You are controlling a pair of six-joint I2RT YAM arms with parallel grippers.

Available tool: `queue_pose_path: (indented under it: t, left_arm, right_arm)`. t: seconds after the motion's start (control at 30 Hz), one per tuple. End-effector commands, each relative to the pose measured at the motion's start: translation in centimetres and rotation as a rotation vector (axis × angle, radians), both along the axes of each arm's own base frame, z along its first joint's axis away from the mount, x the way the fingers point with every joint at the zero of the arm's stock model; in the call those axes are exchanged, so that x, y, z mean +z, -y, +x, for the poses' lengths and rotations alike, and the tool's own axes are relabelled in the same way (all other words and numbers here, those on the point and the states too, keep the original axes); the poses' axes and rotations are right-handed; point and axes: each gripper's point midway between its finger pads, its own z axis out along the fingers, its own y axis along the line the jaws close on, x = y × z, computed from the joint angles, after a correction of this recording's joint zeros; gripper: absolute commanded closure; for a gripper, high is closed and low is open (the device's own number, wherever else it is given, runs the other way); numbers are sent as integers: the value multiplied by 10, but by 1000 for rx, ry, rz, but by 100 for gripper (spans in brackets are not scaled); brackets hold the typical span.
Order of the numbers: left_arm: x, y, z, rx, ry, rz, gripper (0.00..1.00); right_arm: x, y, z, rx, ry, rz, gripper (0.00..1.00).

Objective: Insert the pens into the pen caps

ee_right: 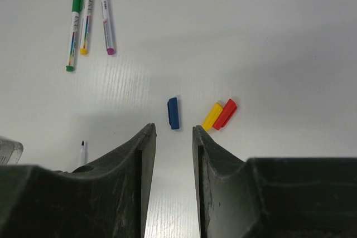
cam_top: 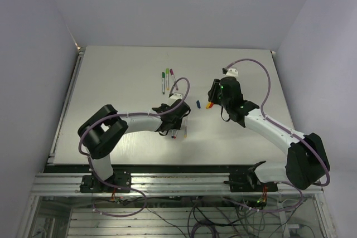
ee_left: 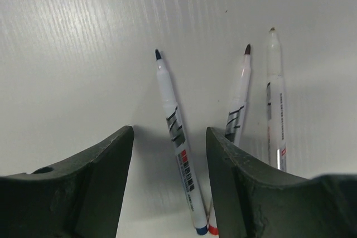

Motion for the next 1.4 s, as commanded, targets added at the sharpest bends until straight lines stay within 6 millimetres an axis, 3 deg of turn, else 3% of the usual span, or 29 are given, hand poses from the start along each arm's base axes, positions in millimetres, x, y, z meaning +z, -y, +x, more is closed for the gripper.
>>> queue_pose_path:
  t: [0.0,0.27,0.7,1.37]
  left_arm:
    - [-8,-25,-31,3,-102,90,36]
    - [-6,-43,-63,28,-173,82,37]
    - [-21,-47,-47,31,-157,184,39]
    - [-46,-79,-52,185,-268,163,46]
  right_arm:
    - [10,3,0,-19,22,23,68]
    - [10,-1,1,-9,22,41,68]
    - [1,-1,-2,-7,-3,46,68]
    - [-5,-3,-3,5,-21,37,69]
